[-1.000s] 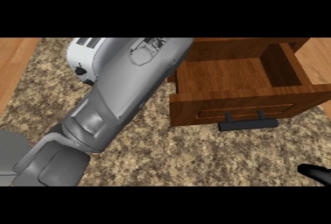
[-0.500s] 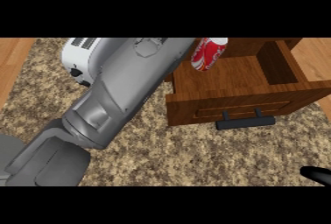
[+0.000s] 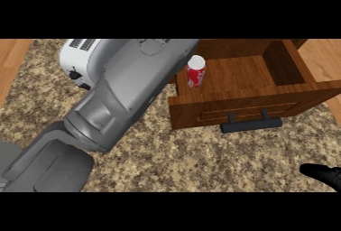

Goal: Pick up the can, place it into the drawer and close the drawer

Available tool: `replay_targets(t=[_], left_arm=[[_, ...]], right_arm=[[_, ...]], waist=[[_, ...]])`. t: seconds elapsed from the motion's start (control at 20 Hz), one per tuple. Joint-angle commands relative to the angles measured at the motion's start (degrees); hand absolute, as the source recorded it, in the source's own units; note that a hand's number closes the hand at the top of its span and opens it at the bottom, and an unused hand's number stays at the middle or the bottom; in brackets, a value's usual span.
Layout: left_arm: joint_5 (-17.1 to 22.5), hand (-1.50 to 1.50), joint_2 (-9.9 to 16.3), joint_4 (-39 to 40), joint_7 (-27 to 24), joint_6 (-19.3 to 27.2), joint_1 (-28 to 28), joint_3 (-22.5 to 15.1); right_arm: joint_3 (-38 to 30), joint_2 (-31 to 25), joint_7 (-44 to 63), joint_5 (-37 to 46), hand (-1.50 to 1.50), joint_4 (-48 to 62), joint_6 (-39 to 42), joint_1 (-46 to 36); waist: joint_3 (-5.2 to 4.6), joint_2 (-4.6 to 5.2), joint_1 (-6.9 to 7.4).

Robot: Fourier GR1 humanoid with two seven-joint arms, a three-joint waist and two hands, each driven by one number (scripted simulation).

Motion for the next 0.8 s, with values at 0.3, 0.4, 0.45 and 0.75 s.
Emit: replay_targets(t=[0.3, 0.4, 0.45, 0.75], left_arm=[[5.4, -1.5, 0.0, -0.2, -4.0, 0.2, 0.4, 2.4], [6.2, -1.5, 0.0, -1.3, -3.2, 0.7, 1.0, 1.0], [6.3, -1.5, 0.0, -0.7, -3.8, 1.5, 0.4, 1.3], [5.8, -1.5, 0.0, 1.9, -3.9, -0.5, -2.7, 2.5]], right_arm=[[6.4, -6.4, -8.2, 15.7, -1.5, 8.7, 2.1, -5.6], [9.4, -6.7, -6.9, 21.1, -1.5, 10.5, 0.4, -8.9], [10.0, -8.5, -7.1, 22.8, -1.5, 11.5, 1.1, -10.7], [18.3, -5.8, -11.9, 35.8, -1.5, 20.6, -4.2, -12.3]], waist=[[-0.05, 0.27, 1.89], [-0.1, -0.26, 2.6], [-0.11, -0.01, 2.4], [-0.12, -0.39, 4.28]])
